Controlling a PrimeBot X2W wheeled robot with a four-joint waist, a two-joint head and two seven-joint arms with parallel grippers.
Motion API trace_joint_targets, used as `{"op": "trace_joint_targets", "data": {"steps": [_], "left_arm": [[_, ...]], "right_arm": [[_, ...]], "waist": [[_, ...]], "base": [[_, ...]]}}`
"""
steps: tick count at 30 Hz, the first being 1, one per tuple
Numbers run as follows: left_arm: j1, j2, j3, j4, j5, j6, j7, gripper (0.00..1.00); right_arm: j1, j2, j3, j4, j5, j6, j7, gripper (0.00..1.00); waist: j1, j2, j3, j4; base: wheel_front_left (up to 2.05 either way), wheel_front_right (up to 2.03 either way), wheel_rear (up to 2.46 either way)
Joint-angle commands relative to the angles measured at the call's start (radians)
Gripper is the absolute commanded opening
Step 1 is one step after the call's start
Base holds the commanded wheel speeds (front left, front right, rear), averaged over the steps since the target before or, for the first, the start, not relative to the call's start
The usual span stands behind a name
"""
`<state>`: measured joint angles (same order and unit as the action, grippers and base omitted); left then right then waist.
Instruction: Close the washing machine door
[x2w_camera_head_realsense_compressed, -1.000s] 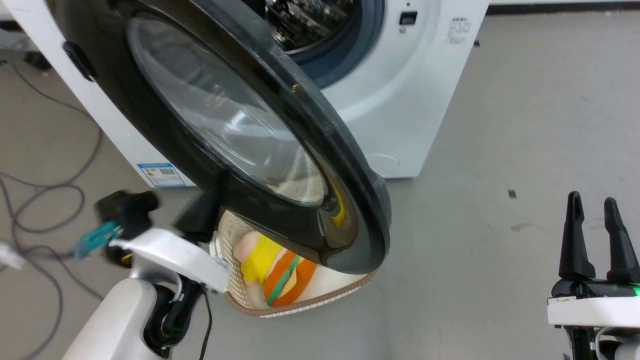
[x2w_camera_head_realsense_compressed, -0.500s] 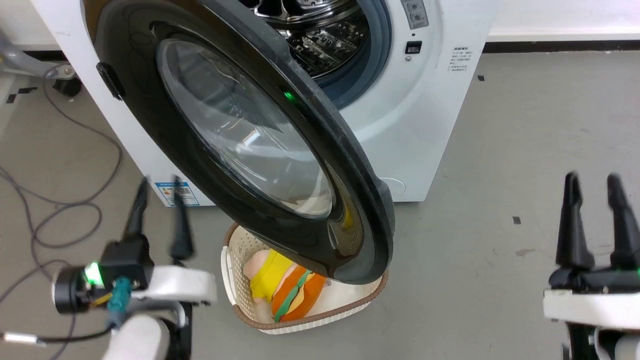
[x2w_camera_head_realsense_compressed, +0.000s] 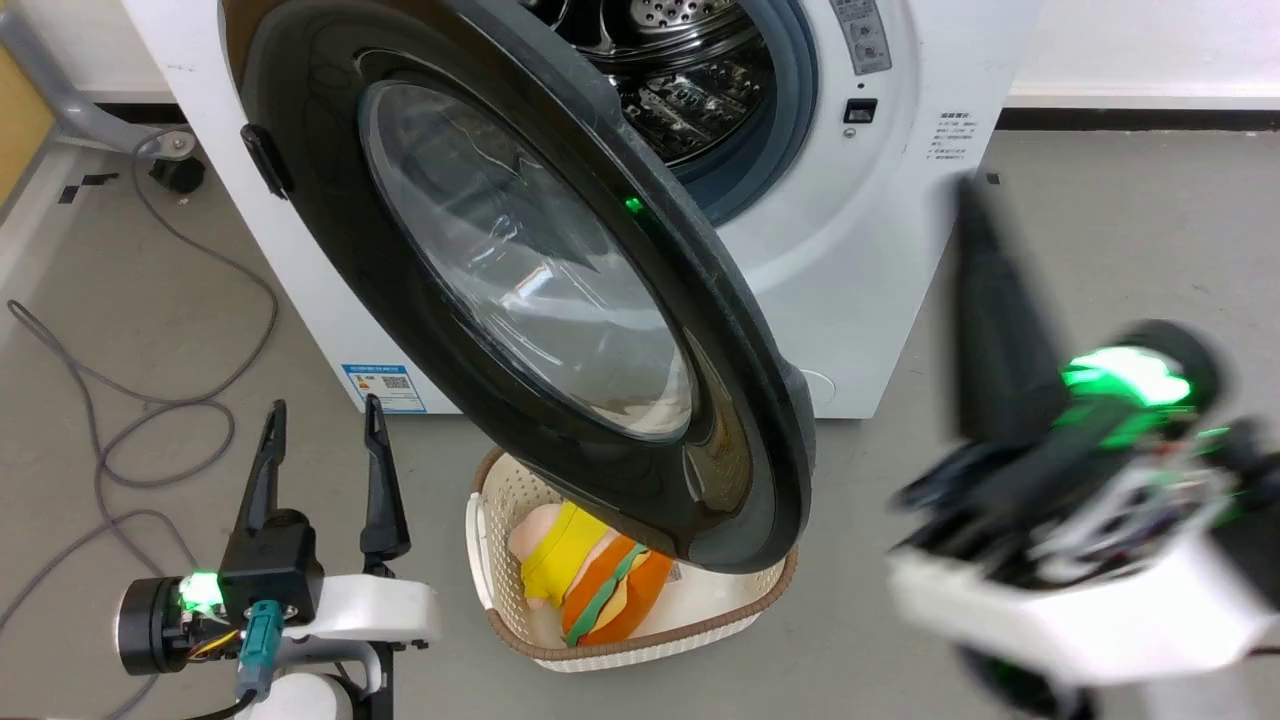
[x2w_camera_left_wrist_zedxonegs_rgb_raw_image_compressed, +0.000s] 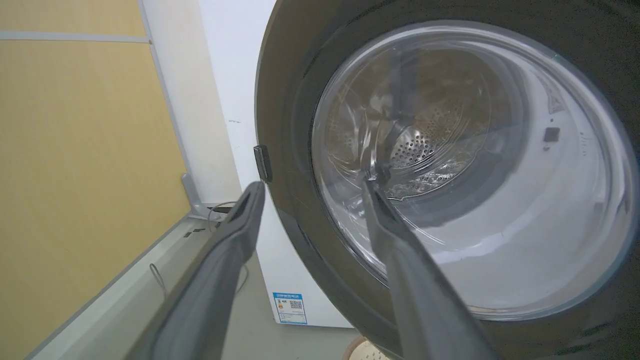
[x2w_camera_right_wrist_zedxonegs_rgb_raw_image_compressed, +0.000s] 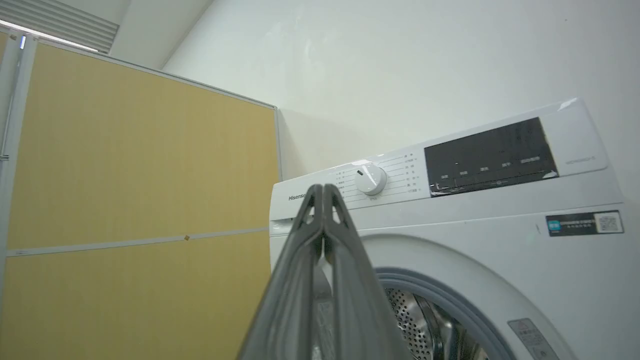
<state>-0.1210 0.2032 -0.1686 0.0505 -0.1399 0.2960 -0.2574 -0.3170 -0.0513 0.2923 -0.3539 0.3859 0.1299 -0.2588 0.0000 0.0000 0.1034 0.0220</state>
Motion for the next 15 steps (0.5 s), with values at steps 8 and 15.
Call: {"op": "trace_joint_targets", "data": {"steps": [8,15], "left_arm": [[0.017,-0.030,0.048,-0.008,0.033,-0.032,-0.004,1.00],[0.013,-0.054,0.078,-0.016,0.052,-0.055,-0.004,1.00]], "right_arm": [[-0.033,-0.091,0.275,0.067,-0.035,0.001,-0.003,0.00],[0.019,-0.165,0.371,0.230,-0.139,0.001,-0.003,0.00]], "waist": [[0.0000,0.0000,0.011,0.005],[0.0000,0.0000,0.026,0.007]], "base": [[0.00,0.00,0.00],[0.00,0.00,0.00]]}}
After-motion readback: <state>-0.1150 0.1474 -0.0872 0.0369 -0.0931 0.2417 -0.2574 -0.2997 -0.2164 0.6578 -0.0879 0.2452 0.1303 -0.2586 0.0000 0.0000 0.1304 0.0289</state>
